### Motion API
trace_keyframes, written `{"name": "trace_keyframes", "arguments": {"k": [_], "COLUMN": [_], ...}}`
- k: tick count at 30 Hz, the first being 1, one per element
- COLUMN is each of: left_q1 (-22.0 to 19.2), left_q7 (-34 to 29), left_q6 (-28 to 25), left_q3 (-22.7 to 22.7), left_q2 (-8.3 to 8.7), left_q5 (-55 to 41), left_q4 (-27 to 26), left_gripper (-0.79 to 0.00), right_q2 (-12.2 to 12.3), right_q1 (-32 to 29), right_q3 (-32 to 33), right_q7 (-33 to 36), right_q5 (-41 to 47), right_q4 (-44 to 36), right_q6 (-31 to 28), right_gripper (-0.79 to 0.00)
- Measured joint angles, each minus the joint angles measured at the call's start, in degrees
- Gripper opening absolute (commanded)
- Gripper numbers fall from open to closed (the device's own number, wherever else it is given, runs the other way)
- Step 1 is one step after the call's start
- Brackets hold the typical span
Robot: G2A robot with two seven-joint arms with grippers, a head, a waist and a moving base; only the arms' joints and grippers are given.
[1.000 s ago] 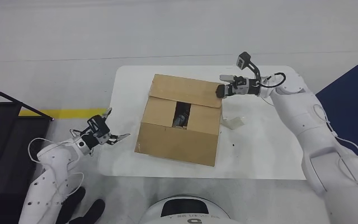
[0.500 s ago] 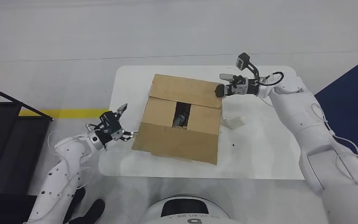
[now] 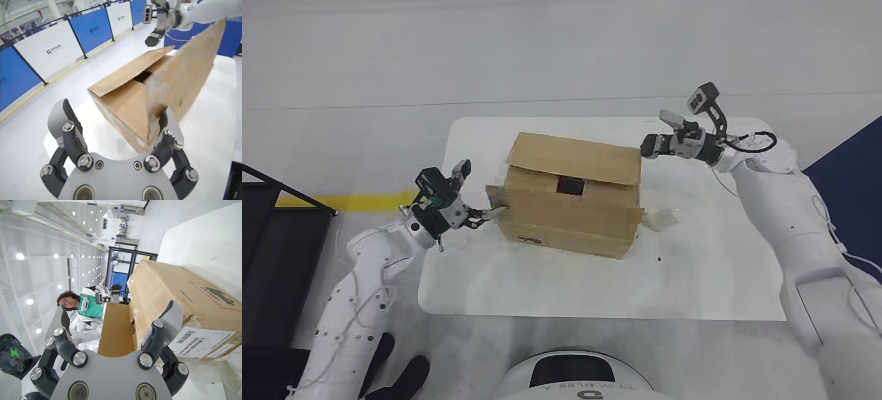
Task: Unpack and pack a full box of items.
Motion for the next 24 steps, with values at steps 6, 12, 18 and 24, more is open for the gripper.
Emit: {"name": "trace_keyframes", "arguments": {"k": [6,12,18,24], "left_q1": [-2.3,-6.3,-11.1,-12.8], "left_q7": [-4.2,-6.6,-4.9,-3.0], "left_q6": [4.7,7.7,10.0,11.0], "left_q3": [0.8,1.2,4.0,7.3], "left_q2": [-0.41,-0.7,-1.24,-1.75], "left_q5": [-3.7,-5.8,-4.5,-2.6], "left_q4": [0.6,3.5,8.5,13.0], "left_gripper": [0.0,0.0,0.0,0.0], "right_q2": [0.9,1.4,1.7,2.0], "right_q1": [-2.4,-3.9,-4.9,-6.2], "right_q3": [2.6,3.7,4.6,5.3], "right_q7": [1.3,0.6,0.5,-0.4], "right_q5": [0.5,-1.0,-2.6,-4.2], "right_q4": [-2.3,-4.6,-6.8,-9.0], "right_q6": [-0.3,0.8,2.0,2.9], "right_gripper": [0.0,0.0,0.0,0.0]}}
